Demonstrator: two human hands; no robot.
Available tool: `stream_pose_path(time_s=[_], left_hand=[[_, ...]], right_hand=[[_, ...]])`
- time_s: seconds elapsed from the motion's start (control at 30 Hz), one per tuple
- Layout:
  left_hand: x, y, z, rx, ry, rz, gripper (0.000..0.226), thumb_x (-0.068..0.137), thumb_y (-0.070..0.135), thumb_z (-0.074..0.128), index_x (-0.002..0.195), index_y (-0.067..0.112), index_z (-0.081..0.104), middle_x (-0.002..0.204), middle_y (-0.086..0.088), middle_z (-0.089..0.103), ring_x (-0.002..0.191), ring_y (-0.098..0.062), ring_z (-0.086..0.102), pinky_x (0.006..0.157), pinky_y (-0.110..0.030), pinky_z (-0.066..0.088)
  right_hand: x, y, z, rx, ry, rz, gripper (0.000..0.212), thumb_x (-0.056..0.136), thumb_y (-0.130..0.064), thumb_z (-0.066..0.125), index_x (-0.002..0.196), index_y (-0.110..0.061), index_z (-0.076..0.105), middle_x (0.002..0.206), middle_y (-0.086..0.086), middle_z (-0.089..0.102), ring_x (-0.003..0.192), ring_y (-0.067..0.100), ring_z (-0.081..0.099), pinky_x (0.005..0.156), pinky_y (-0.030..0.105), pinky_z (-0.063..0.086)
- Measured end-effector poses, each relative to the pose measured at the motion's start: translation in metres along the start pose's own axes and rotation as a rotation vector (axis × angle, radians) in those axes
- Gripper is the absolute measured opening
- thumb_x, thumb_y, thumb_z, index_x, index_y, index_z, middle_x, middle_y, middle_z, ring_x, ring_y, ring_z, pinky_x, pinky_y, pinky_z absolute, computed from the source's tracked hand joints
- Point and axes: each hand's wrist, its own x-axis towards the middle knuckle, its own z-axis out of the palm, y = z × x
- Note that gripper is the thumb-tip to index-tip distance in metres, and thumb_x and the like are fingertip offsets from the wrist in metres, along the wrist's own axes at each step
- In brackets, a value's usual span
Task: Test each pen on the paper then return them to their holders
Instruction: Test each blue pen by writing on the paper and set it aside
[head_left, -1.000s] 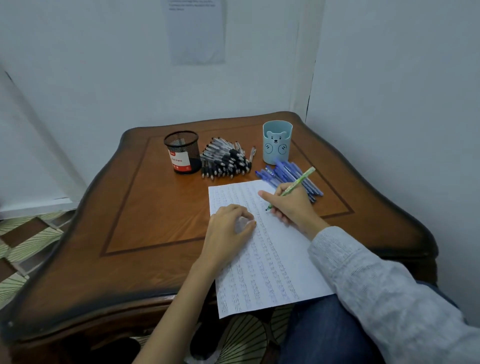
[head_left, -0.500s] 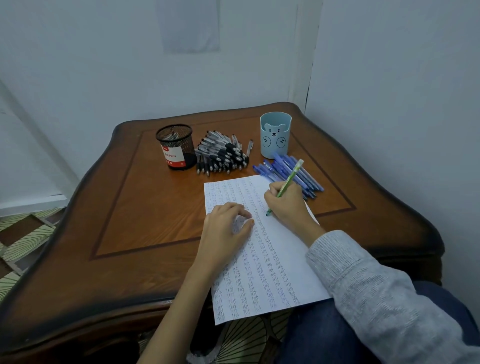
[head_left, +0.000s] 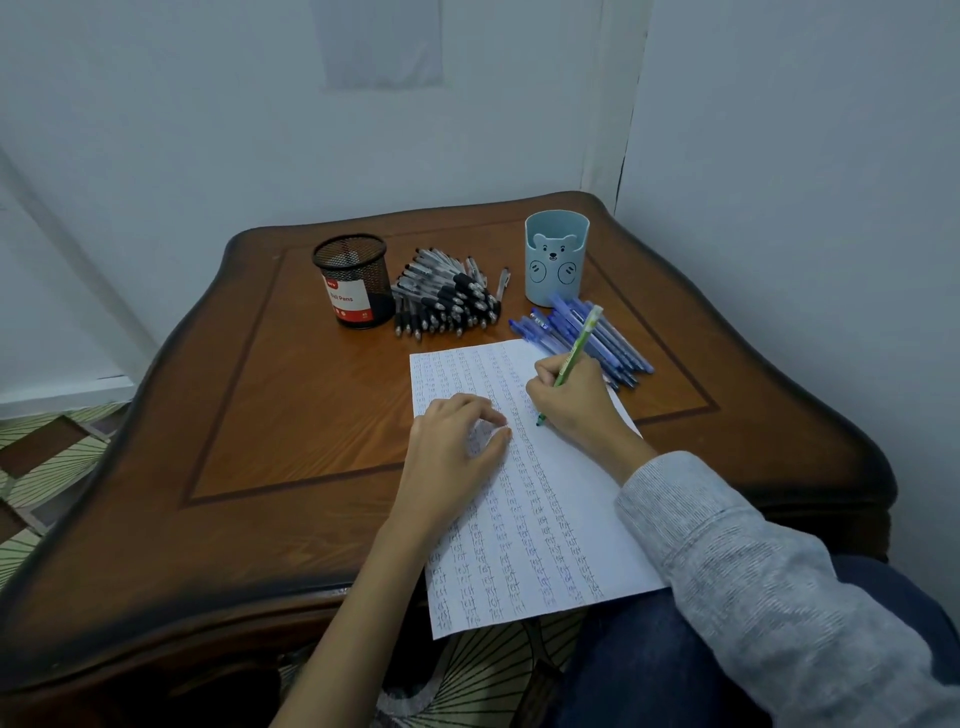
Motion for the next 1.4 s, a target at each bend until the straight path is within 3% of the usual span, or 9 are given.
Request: stream_pose_path(time_s=[0.47,0.57,0.7,0.8,0.93,1.03,1.2,1.33,1.4], left_hand=[[-0.001,0.002,-0.001,-0.004,-0.01,-0.012,0.009,0.09,0.029,0.062,0.097,0.025,0.066,0.112,0.013,0.06,0.107,-0.006,0.047,0.09,-0.024,0.025],[0.0,0.003,-0.001,0.004,-0.002,0.003,0.01,0.09,0.026,0.061,0.097,0.022,0.067,0.107,0.011,0.063,0.102,-0.007,0.051,0.087,-0.024,0.031],[-0.004,0.01,-0.012,-0.255,0.165,-0.102,0.01,0.09,0.014,0.06,0.092,0.018,0.068,0.093,0.011,0.067,0.091,-0.001,0.059,0.078,-0.014,0.042],[-0.014,0.013,-0.029,-0.333,0.288,-0.15,0.012,0.09,0.011,0.06,0.086,0.019,0.068,0.084,0.013,0.067,0.081,0.001,0.06,0.069,-0.014,0.044],[-0.04,0.011,-0.066,-0.308,0.395,-0.187,0.013,0.093,0.017,0.057,0.087,0.017,0.069,0.081,0.012,0.067,0.079,0.001,0.06,0.066,-0.01,0.044],[-0.071,0.002,-0.097,-0.261,0.489,-0.237,0.016,0.093,0.016,0.056,0.085,0.016,0.069,0.081,0.009,0.067,0.079,-0.001,0.06,0.068,-0.01,0.044],[-0.134,-0.018,-0.141,-0.169,0.637,-0.355,0.017,0.094,0.016,0.055,0.086,0.017,0.07,0.084,0.01,0.068,0.082,0.0,0.061,0.071,-0.012,0.044],[-0.203,-0.036,-0.159,-0.127,0.791,-0.503,0.018,0.094,0.015,0.053,0.087,0.016,0.07,0.084,0.008,0.069,0.08,-0.002,0.061,0.073,-0.019,0.046],[-0.24,-0.045,-0.161,-0.141,0.865,-0.578,0.019,0.095,0.013,0.052,0.087,0.015,0.07,0.083,0.004,0.069,0.076,-0.004,0.062,0.07,-0.021,0.047]], right_hand=[[0.0,0.003,-0.004,0.065,0.067,0.033,0.037,0.079,0.01,0.052,0.052,-0.009,0.037,0.052,0.006,0.03,0.046,0.014,0.034,0.044,0.016,0.036],[0.004,0.003,-0.007,0.192,0.107,0.155,0.032,0.087,-0.001,0.058,0.058,0.002,0.047,0.053,0.012,0.043,0.043,0.015,0.039,0.044,0.023,0.035],[0.002,-0.015,-0.007,0.242,0.084,0.237,0.026,0.099,-0.035,0.05,0.084,-0.014,0.049,0.055,0.002,0.045,0.045,0.01,0.039,0.045,0.022,0.034],[-0.009,-0.039,0.001,0.236,-0.002,0.246,0.033,0.103,-0.04,0.034,0.09,-0.015,0.051,0.053,0.001,0.044,0.037,0.004,0.036,0.038,0.016,0.028],[-0.037,-0.08,0.033,0.196,-0.224,0.05,0.031,0.101,-0.029,0.048,0.084,-0.013,0.069,0.058,0.0,0.051,0.039,0.005,0.038,0.041,0.014,0.031],[-0.059,-0.105,0.067,0.164,-0.346,-0.034,0.02,0.095,-0.027,0.059,0.086,-0.012,0.069,0.063,0.005,0.054,0.048,0.01,0.047,0.044,0.021,0.038],[-0.1,-0.128,0.122,0.182,-0.456,-0.082,0.022,0.093,-0.022,0.063,0.112,-0.011,0.063,0.081,0.012,0.07,0.061,0.007,0.066,0.048,0.021,0.053],[-0.154,-0.14,0.166,0.204,-0.591,-0.159,0.021,0.093,-0.02,0.064,0.108,-0.006,0.066,0.069,0.008,0.062,0.047,0.006,0.06,0.048,0.026,0.055],[-0.184,-0.141,0.188,0.191,-0.674,-0.175,0.026,0.091,-0.019,0.066,0.113,-0.006,0.063,0.071,0.016,0.06,0.046,0.012,0.059,0.049,0.03,0.056]])
